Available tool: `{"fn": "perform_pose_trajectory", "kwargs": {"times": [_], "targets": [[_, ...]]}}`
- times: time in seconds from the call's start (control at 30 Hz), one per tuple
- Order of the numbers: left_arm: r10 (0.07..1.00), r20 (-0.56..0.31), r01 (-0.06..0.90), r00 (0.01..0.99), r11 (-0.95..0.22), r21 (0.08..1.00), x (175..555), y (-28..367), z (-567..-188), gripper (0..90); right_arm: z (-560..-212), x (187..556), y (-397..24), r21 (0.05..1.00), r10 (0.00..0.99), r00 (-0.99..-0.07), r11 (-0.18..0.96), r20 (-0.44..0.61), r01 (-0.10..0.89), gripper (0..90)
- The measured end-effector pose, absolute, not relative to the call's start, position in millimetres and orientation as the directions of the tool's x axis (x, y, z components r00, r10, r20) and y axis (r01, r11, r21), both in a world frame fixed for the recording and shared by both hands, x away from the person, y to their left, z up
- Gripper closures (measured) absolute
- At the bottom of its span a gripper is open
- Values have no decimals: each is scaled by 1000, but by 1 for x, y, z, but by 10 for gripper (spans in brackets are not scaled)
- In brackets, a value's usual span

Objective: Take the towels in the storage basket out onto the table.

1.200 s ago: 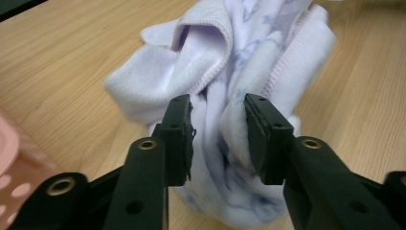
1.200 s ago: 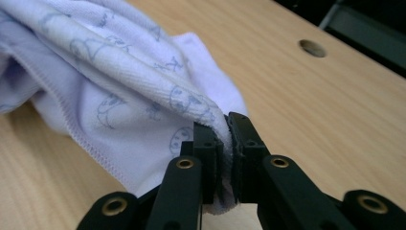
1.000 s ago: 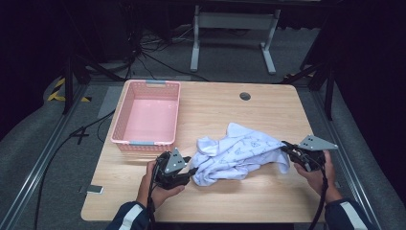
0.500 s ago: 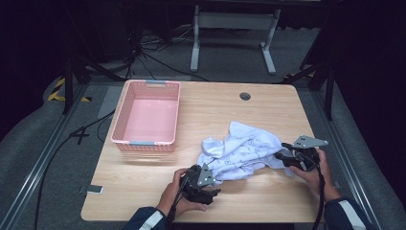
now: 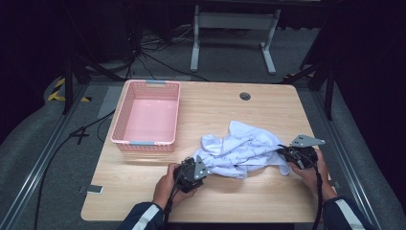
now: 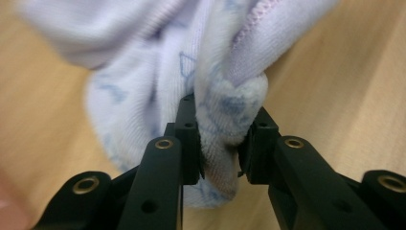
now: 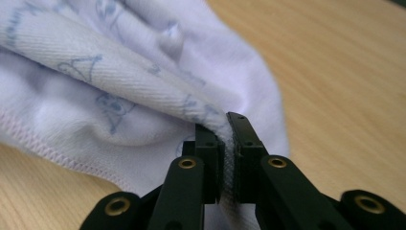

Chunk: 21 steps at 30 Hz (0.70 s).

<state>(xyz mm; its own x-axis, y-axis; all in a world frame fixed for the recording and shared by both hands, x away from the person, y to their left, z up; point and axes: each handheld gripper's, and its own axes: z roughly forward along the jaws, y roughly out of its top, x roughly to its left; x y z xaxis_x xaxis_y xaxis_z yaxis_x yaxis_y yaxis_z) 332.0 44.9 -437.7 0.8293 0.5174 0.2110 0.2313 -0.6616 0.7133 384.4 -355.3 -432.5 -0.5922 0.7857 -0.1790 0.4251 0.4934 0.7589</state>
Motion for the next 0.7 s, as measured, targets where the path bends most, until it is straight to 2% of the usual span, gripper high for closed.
{"fn": "perform_pose_trajectory", "kwargs": {"times": [0.07, 0.17, 0.27, 0.47, 0.53, 0.63, 0.7], "targets": [[533, 228, 223, 815, -651, 726, 331, 50, -432, 736, -425, 381, -359, 789, 791, -589, 465, -166, 401, 849], [603, 298, 182, 740, -606, 775, 328, 62, -412, 731, -415, 374, -357, 811, 782, -601, 455, -166, 368, 849], [659, 287, 220, 696, -575, 788, 333, 66, -409, 661, -407, 368, -353, 819, 781, -589, 468, -207, 332, 850], [704, 229, 280, 672, -528, 802, 337, 74, -413, 555, -415, 377, -364, 794, 824, -535, 446, -185, 413, 849], [694, 211, 278, 688, -520, 808, 335, 72, -413, 510, -419, 381, -367, 772, 831, -523, 454, -187, 445, 832], [615, 181, 235, 768, -533, 813, 323, 58, -413, 476, -425, 384, -368, 742, 842, -512, 452, -171, 495, 801], [524, 164, 183, 835, -547, 817, 307, 40, -412, 469, -429, 385, -367, 722, 836, -518, 471, -181, 507, 801]]}}
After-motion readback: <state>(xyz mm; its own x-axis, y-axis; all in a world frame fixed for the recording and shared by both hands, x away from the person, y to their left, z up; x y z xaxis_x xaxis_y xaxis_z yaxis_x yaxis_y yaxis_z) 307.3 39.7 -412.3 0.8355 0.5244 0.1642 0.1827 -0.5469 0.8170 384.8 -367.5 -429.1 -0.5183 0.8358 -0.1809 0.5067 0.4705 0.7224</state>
